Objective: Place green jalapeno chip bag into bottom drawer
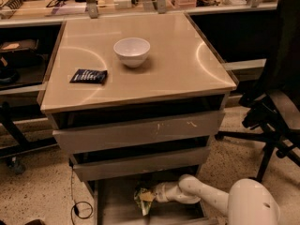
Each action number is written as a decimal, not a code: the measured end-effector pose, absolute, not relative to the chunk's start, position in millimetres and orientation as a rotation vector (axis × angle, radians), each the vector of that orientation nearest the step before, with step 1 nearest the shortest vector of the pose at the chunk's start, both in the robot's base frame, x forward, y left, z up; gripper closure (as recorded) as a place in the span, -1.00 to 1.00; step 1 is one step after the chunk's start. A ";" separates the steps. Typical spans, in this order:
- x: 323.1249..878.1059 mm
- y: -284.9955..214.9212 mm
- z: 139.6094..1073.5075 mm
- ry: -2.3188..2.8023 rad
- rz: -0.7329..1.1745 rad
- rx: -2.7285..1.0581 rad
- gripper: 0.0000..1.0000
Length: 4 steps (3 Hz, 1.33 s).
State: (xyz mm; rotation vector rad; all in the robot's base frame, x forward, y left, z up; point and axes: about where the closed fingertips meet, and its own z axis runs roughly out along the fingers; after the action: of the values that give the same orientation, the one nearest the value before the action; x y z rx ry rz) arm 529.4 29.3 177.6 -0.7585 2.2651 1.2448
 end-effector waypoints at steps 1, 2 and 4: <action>538.1 32.4 170.8 2.261 1.256 -0.739 1.00; 540.5 32.5 169.4 2.260 1.256 -0.734 0.76; 540.4 32.5 169.4 2.260 1.256 -0.734 -0.18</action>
Offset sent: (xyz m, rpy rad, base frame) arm 0.0079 0.0028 -0.0062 0.0107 0.0049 -0.0095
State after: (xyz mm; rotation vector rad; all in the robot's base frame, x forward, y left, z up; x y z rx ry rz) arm 540.4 32.5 169.4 -0.7342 2.2603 1.2563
